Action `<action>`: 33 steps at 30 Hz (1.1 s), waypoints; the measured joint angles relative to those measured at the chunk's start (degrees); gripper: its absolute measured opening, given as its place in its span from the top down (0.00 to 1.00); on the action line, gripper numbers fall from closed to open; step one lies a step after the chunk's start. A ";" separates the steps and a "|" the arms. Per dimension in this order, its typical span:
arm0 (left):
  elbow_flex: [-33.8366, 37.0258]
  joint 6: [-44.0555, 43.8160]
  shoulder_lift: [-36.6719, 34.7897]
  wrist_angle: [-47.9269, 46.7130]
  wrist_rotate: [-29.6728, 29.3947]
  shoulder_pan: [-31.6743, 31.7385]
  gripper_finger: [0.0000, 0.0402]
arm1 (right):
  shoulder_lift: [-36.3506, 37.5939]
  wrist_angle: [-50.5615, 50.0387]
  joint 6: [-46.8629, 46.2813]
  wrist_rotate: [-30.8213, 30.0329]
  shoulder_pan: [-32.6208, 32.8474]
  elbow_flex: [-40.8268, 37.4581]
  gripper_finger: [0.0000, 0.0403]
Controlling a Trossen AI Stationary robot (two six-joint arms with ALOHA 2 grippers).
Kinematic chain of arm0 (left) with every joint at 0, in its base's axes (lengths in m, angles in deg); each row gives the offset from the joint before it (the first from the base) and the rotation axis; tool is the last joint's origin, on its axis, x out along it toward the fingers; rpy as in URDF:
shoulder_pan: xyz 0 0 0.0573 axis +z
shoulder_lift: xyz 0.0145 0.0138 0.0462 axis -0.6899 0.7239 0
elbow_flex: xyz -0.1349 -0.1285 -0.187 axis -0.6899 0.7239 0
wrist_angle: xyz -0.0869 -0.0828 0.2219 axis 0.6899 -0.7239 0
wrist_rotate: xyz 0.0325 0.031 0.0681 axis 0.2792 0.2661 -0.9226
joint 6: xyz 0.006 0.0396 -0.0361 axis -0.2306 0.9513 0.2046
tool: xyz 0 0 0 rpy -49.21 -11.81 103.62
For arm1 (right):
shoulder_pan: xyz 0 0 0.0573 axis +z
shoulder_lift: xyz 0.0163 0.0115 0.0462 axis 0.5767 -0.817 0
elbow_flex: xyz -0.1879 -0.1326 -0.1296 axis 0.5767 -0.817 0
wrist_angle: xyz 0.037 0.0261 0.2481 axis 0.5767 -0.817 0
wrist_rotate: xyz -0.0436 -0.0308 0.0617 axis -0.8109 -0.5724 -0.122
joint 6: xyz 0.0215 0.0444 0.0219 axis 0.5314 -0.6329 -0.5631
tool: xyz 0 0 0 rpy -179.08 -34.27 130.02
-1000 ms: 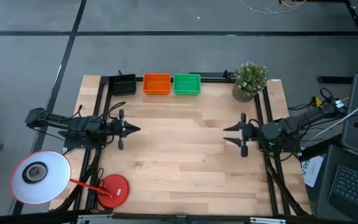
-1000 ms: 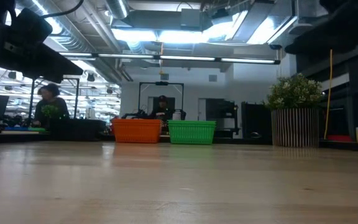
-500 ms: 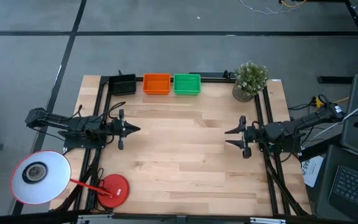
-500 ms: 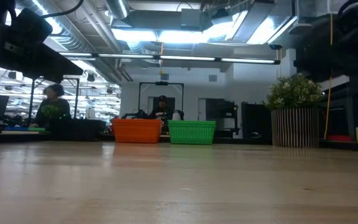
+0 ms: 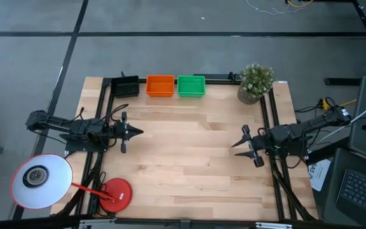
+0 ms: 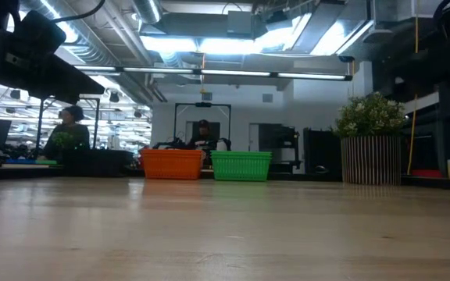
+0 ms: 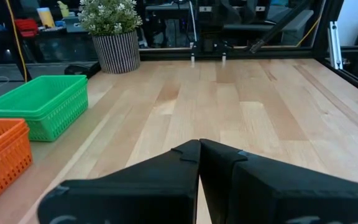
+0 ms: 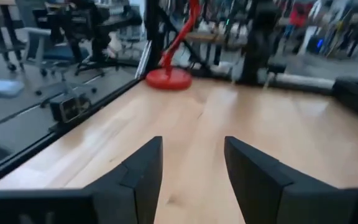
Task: Stack baskets by color
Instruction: Return to Home Position
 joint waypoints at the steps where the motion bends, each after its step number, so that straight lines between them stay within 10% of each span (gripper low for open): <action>1: 0.00 0.00 0.00 0.00 0.02 0.00 1.00 | 0.80 0.13 1.36 0.03 -0.31 0.00 0.57; 14: 0.00 0.02 0.00 0.00 -0.01 -0.02 1.00 | 9.17 -5.96 6.11 15.31 -13.28 0.04 0.57; 33: 0.00 0.02 0.00 0.13 -0.12 0.00 1.00 | 17.97 -10.56 -1.67 9.02 -17.58 0.08 0.57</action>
